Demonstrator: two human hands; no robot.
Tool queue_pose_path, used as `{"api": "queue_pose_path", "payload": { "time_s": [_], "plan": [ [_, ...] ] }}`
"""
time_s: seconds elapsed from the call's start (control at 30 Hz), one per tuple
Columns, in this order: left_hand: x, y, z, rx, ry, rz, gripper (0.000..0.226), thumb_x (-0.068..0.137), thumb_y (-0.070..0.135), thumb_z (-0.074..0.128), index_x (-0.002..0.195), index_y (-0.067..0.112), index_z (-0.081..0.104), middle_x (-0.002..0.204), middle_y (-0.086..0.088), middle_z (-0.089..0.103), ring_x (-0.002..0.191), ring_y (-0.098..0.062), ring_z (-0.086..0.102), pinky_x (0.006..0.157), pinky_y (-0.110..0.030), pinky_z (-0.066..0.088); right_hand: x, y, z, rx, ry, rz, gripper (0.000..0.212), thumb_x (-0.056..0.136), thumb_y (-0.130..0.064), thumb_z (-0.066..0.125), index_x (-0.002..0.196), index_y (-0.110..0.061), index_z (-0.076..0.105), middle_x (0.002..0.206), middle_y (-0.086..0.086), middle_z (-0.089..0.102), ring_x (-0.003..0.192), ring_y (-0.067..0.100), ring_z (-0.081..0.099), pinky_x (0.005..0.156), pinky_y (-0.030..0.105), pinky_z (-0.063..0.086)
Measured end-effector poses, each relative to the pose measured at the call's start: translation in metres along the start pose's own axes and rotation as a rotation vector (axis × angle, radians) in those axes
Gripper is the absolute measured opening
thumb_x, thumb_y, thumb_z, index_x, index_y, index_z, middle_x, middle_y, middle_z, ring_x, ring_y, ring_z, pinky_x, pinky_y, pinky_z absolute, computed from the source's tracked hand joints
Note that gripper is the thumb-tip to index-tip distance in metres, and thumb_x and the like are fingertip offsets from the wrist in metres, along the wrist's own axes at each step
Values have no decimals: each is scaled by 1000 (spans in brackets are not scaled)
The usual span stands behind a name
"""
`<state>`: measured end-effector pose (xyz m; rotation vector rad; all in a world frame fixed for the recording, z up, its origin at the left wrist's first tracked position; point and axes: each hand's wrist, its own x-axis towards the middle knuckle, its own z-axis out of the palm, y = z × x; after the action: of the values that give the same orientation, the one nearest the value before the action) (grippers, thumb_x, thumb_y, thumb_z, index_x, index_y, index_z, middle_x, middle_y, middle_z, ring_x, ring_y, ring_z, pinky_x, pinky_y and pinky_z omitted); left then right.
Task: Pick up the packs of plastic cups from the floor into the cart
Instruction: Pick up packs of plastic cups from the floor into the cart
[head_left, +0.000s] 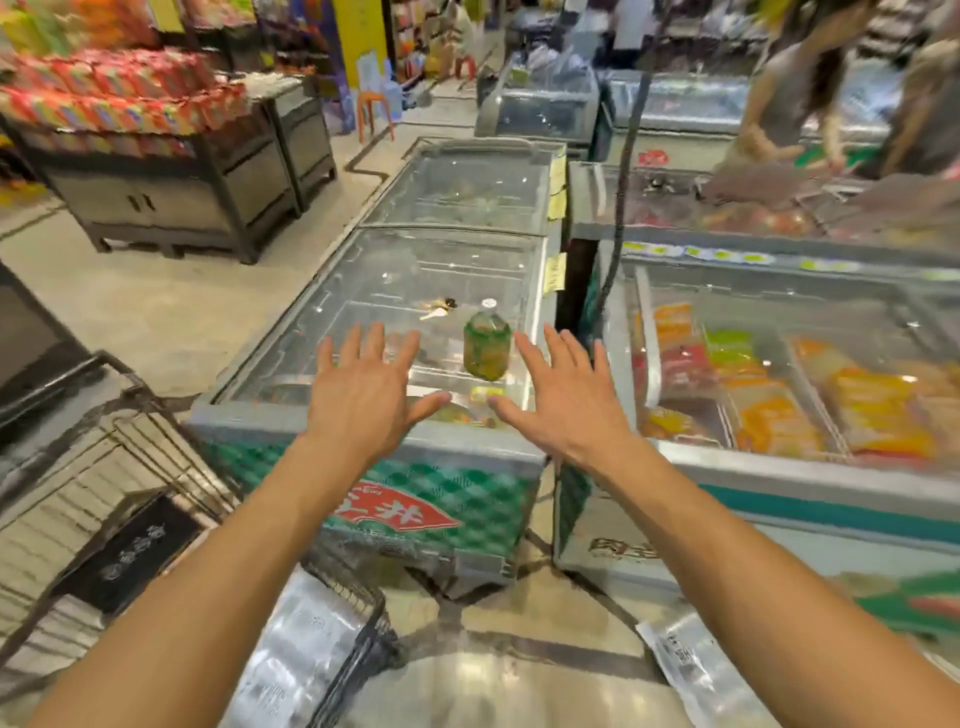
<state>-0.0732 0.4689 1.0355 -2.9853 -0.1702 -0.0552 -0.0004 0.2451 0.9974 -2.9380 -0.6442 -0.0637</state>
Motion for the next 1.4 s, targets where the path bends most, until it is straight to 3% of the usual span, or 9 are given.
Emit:
{"api": "queue_pose_path", "payload": {
  "time_s": [0.17,0.3,0.43,0.6,0.77,0.93,1.1,1.27,1.4],
  "plan": [
    [7,145,-8,-59,18,150,115,77,89,1,171,28,22,174,-19,28,160,-42,25,128,-62,22,-74,129,-14,-2,10,157,99,93,-86,31,173,-30,12,180,14,9,166,32,7,131,60,3],
    [-1,247,-2,-85,30,235,103,88,88,17,171,28,24,171,-19,33,158,-42,29,126,-62,26,-132,218,-12,-32,31,226,105,85,-88,19,170,-28,24,175,17,25,162,35,20,130,62,12],
    [-16,327,15,-124,-7,290,94,97,83,30,172,28,20,174,-19,28,159,-42,26,127,-60,22,-182,290,-2,-37,-10,307,106,85,-88,17,170,-26,25,174,19,27,161,36,24,129,61,13],
    [-26,399,45,-173,-31,374,92,98,83,28,169,24,30,162,-24,44,147,-46,43,120,-62,36,-234,355,23,-15,-11,408,100,89,-84,25,168,-23,28,170,20,34,159,35,28,129,60,15],
    [-11,454,83,-144,-116,541,95,97,82,25,172,23,20,170,-19,36,153,-41,38,124,-57,34,-272,398,66,29,-16,584,97,95,-83,31,167,-18,30,164,18,42,155,33,35,131,56,15],
    [11,518,141,-95,-208,740,102,91,82,11,172,21,22,171,-21,34,155,-43,37,125,-58,33,-309,433,144,48,27,769,90,96,-78,38,163,-17,38,162,17,47,152,34,39,130,58,20],
    [21,590,245,-84,-250,920,96,96,77,28,168,14,32,166,-24,42,149,-45,45,120,-61,41,-348,467,263,70,95,897,89,96,-72,47,157,-8,49,153,24,54,146,40,48,127,63,25],
    [30,662,388,-50,-296,976,96,99,78,26,172,17,18,173,-20,30,160,-42,29,128,-59,29,-380,506,405,158,40,1063,100,98,-84,27,168,-14,32,169,22,37,160,36,29,132,60,12],
    [37,712,515,-50,-319,967,95,98,77,29,172,18,20,172,-22,31,157,-44,33,125,-60,30,-400,537,532,202,17,1142,100,97,-82,37,171,-15,24,172,21,30,162,33,22,132,61,12]
  ]
}}
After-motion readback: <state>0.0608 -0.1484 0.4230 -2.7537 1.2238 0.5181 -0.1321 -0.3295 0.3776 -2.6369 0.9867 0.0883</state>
